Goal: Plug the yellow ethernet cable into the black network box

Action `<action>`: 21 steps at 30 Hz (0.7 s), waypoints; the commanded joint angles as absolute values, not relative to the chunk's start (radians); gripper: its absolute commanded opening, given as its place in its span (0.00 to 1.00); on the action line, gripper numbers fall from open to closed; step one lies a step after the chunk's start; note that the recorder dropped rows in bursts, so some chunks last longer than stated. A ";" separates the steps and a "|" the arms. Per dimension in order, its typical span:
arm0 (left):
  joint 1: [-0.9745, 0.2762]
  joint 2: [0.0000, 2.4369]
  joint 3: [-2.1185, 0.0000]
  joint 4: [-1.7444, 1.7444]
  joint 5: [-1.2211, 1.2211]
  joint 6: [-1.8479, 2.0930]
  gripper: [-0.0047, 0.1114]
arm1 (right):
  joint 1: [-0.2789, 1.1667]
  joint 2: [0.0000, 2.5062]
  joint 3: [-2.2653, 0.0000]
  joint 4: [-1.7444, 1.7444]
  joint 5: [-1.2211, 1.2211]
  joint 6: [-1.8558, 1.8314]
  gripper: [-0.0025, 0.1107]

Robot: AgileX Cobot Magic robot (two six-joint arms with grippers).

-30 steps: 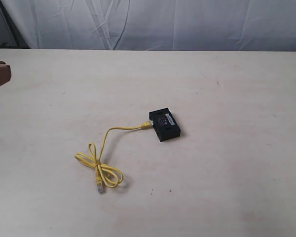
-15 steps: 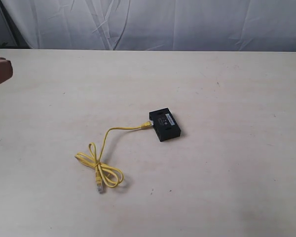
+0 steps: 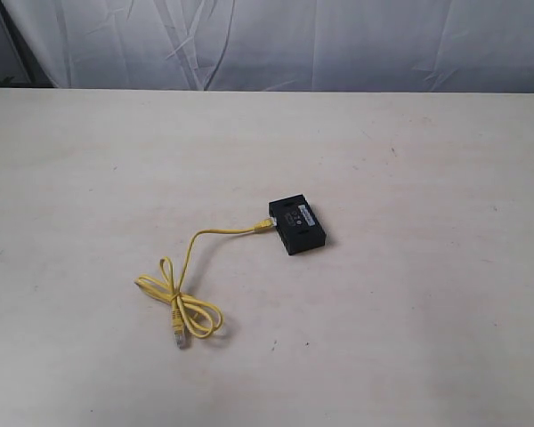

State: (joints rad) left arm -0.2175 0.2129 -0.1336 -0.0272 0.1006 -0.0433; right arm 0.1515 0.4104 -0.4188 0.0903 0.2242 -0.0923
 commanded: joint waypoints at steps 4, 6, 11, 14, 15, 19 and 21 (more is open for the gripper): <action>-0.088 0.061 -0.051 -0.035 0.188 -0.049 0.04 | 0.148 0.408 -0.415 0.093 0.214 -0.093 0.01; -0.069 0.043 -0.026 -0.035 0.185 -0.049 0.04 | 0.148 0.408 -0.415 0.093 0.214 -0.093 0.01; -0.068 0.005 0.000 -0.035 0.193 -0.049 0.04 | 0.148 0.408 -0.415 0.093 0.209 -0.093 0.01; -0.068 0.000 0.000 -0.024 0.227 -0.049 0.04 | 0.148 0.408 -0.415 0.093 0.209 -0.093 0.01; -0.066 0.000 0.000 -0.024 0.226 -0.049 0.04 | 0.148 0.408 -0.415 0.093 0.209 -0.093 0.01; -0.062 0.000 0.000 -0.024 0.229 -0.049 0.04 | 0.148 0.408 -0.415 0.093 0.209 -0.093 0.01; -0.062 0.000 0.000 -0.024 0.231 -0.049 0.04 | 0.148 0.408 -0.415 0.093 0.209 -0.093 0.01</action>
State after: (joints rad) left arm -0.0670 0.0066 -0.0044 -0.0272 0.2281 -0.0433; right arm 0.1515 0.4104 -0.4188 0.0903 0.2225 -0.0923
